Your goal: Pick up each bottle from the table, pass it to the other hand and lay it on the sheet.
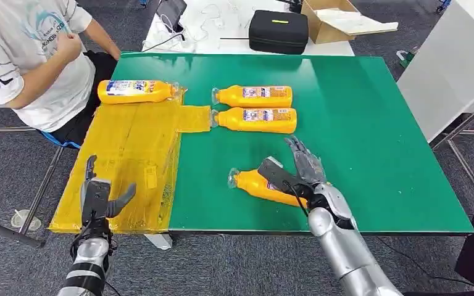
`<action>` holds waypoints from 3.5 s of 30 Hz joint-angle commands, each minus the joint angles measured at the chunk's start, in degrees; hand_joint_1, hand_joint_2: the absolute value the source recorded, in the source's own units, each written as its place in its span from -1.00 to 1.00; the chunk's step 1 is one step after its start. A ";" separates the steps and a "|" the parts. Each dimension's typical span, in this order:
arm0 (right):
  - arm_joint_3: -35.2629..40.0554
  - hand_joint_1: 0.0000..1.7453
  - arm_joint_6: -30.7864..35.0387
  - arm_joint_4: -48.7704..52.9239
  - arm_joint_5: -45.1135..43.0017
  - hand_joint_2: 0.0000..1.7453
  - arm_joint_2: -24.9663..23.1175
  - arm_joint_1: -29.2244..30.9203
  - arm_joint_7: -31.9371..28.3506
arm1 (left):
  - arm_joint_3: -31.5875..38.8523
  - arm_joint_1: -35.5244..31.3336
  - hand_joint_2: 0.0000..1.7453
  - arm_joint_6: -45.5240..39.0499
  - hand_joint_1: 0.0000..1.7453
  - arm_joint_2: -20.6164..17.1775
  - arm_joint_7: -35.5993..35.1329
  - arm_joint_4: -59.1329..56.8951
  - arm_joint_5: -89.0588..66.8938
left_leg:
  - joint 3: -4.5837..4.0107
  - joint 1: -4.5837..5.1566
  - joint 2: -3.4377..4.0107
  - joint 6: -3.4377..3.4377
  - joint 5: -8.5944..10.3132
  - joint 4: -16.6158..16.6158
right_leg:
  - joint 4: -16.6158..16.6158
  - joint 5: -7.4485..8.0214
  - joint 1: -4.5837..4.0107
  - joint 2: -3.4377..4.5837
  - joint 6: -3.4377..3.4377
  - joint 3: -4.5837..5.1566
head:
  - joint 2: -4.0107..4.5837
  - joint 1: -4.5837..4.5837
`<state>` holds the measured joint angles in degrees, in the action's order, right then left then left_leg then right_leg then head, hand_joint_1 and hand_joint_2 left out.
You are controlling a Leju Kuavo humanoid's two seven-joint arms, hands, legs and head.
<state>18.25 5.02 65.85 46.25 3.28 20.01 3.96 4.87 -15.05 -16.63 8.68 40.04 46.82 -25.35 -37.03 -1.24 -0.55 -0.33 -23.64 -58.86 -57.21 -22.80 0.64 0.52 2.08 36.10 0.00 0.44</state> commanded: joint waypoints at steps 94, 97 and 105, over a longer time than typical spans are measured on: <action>9.26 1.00 -10.56 -4.58 -16.76 1.00 13.87 -2.26 -4.11 | -2.81 -3.86 1.00 -0.89 -1.00 -0.95 -0.04 -8.20 2.22 | 0.39 0.00 0.09 0.10 -0.02 0.06 | 0.10 0.05 -0.04 -0.05 -0.03 -0.33 | -0.02 0.00; 1.06 1.00 2.78 2.23 -12.83 1.00 6.02 -7.23 -10.24 | -2.13 -2.80 1.00 0.51 -1.00 -0.11 -0.04 -6.13 2.46 | 0.41 -0.01 0.10 0.08 -0.02 0.09 | 0.12 0.05 -0.05 -0.04 -0.05 -0.32 | -0.02 0.00; -11.25 1.00 32.65 23.65 -10.47 1.00 -10.35 -17.76 -25.57 | -5.29 1.84 1.00 15.83 -1.00 3.87 -5.46 8.12 11.08 | 0.07 -0.02 -0.02 0.06 -0.04 -0.01 | -0.04 -0.05 -0.04 -0.08 -0.03 0.01 | 0.00 0.02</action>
<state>19.19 28.67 74.69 38.73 6.75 9.69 -15.07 3.19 -15.39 -10.46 10.03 38.88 44.44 -20.54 -36.98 -1.27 -0.52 -0.30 -23.62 -58.86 -57.21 -22.77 0.61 0.55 2.12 36.14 0.00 0.46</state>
